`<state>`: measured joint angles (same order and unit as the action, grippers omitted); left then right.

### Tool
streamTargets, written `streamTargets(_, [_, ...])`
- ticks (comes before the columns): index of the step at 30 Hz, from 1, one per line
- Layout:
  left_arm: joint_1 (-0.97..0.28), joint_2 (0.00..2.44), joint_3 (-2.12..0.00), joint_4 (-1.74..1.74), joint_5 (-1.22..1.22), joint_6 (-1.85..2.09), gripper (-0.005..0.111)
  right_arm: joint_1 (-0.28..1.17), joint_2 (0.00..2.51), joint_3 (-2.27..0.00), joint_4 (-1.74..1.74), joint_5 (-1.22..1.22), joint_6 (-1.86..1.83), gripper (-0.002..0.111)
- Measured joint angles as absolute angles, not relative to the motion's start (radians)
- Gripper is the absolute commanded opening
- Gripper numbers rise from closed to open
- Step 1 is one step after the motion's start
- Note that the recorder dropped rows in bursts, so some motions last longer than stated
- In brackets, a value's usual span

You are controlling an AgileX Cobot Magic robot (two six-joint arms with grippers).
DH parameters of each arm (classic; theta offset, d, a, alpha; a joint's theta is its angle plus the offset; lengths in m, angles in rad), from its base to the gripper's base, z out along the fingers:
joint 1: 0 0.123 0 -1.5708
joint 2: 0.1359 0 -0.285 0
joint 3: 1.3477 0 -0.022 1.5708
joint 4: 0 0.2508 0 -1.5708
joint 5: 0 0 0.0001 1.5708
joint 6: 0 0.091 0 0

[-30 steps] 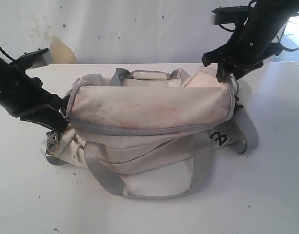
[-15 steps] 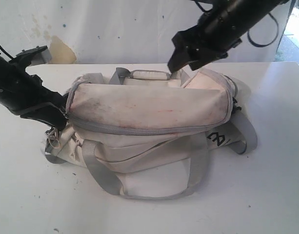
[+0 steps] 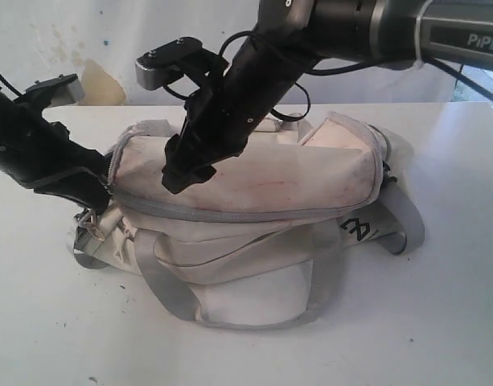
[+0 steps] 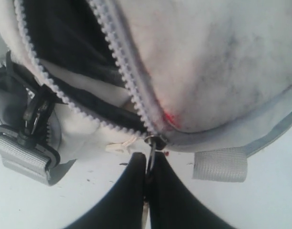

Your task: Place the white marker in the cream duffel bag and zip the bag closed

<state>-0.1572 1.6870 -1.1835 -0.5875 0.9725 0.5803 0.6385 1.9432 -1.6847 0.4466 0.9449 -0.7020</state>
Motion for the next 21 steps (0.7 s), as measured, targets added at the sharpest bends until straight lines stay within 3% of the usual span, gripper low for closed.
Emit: streamTargets(21, [-0.157, 1.687, -1.183, -0.588, 0.973, 0.528, 0.000, 0.718, 2.044, -1.685, 0.437, 0.885, -0.726, 0.058])
